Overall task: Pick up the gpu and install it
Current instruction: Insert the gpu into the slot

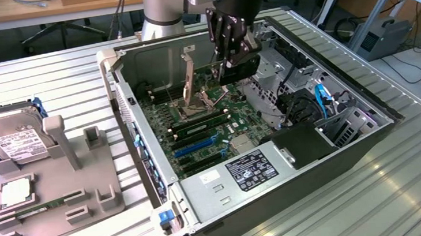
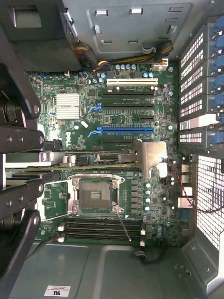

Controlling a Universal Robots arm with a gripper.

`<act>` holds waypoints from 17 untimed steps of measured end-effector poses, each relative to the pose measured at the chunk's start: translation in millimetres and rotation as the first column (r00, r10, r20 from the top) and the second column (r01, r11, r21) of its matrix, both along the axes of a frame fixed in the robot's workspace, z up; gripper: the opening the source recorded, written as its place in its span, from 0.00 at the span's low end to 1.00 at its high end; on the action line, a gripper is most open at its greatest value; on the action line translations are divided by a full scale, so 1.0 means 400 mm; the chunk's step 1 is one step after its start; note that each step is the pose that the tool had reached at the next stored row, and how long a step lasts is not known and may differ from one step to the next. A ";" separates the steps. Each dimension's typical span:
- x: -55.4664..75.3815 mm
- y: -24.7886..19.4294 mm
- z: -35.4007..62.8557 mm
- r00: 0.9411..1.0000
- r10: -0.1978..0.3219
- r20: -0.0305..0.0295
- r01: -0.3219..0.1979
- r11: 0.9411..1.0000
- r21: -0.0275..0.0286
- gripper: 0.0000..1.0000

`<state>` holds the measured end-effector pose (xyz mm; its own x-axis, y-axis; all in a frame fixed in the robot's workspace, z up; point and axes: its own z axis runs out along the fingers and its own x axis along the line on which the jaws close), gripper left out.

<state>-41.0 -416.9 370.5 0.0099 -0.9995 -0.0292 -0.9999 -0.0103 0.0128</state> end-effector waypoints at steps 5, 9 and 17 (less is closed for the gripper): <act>0.000 -0.002 -0.003 1.000 0.000 0.000 0.000 1.000 0.000 0.27; 0.000 -0.003 -0.005 1.000 0.000 0.000 0.000 1.000 0.000 0.27; -0.001 -0.005 -0.009 1.000 0.000 0.000 0.000 1.000 0.000 0.27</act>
